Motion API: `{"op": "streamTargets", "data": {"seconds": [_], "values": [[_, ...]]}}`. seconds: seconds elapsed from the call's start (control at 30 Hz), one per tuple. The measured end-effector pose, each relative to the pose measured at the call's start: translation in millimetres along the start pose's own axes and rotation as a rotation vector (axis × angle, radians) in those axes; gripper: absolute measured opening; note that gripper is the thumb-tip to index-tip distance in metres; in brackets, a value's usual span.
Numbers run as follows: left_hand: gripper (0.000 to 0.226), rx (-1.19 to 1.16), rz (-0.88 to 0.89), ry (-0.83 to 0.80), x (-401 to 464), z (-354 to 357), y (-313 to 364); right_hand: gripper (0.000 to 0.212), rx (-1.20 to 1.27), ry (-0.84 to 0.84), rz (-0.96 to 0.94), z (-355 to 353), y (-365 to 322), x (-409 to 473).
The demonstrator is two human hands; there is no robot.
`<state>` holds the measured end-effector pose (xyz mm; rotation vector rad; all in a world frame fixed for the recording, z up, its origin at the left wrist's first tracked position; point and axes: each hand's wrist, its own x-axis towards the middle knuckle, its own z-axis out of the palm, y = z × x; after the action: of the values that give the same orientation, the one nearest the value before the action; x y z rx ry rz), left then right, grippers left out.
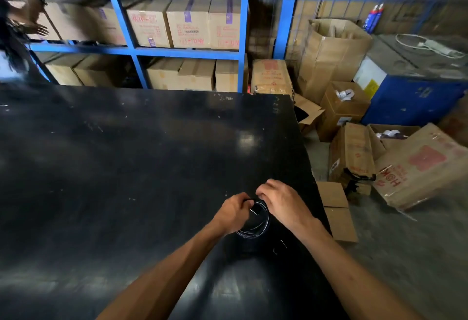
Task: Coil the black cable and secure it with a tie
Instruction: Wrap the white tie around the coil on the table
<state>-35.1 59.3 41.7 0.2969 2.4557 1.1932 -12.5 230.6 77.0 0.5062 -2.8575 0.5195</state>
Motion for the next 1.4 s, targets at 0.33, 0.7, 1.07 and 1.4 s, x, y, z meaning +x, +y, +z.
{"op": "streamTargets", "data": {"seconds": [0.33, 0.7, 1.07, 1.4], "values": [[0.031, -0.601, -0.208, -0.103, 0, -6, 11, 0.024, -0.108, -0.038, -0.085, -3, -17, -14], [0.037, -0.579, -0.199, -0.087, -3, -17, 26, 0.016, -0.145, 0.002, 0.022, -1, -28, -16], [0.029, -0.438, -0.062, -0.170, -12, -23, 6, 0.055, -0.052, 0.032, 0.288, -19, -27, -10], [0.015, -0.773, -0.260, -0.169, -11, -54, 27, 0.051, 0.145, 0.123, 0.055, -24, -11, -14]]}}
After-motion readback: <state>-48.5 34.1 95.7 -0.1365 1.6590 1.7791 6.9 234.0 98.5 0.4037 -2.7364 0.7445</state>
